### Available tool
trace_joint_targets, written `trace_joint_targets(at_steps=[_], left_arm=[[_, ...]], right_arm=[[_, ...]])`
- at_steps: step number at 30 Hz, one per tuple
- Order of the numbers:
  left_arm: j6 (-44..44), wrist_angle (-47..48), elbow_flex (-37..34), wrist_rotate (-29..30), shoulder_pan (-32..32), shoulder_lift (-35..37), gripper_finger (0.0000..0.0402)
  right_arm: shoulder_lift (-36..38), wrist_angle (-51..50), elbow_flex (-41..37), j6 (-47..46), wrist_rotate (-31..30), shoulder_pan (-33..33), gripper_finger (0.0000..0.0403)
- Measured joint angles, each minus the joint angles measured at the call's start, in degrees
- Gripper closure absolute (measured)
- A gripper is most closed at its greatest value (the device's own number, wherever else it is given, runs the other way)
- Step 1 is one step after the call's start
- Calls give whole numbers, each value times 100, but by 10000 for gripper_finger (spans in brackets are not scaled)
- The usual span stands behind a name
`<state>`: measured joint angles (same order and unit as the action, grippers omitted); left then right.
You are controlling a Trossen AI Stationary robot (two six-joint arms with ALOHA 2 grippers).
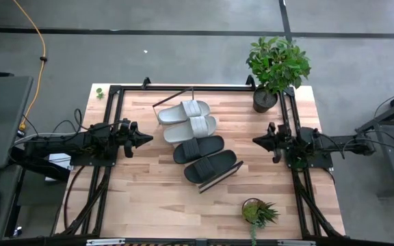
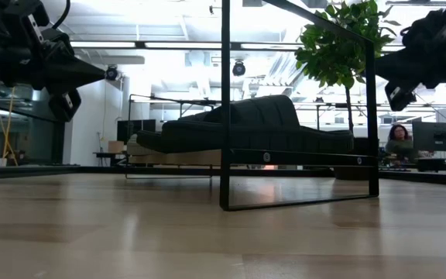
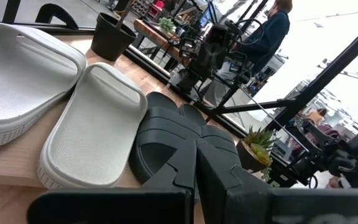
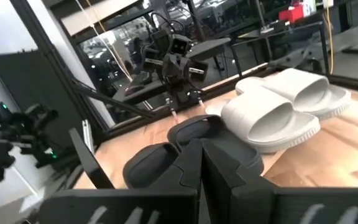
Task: Pick and place slides into the shelf
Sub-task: Return to Home Position
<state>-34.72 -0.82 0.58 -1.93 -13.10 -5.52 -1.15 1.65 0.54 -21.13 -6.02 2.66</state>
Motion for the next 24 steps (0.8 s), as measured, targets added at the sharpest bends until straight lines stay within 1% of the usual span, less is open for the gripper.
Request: trace_joint_targets(at_steps=[10, 15, 20, 24], left_arm=[[-4, 0, 0, 0, -1, 2, 401], [-4, 0, 0, 0, 0, 2, 401], [-7, 0, 0, 0, 0, 0, 401], [-7, -1, 0, 0, 0, 2, 401]], right_arm=[[-86, -2, 0, 685, 0, -2, 403], [-564, -7, 0, 767, 0, -2, 403], [-1084, -11, 2, 588, -2, -2, 403], [-1240, -9, 2, 564, -60, -2, 403]])
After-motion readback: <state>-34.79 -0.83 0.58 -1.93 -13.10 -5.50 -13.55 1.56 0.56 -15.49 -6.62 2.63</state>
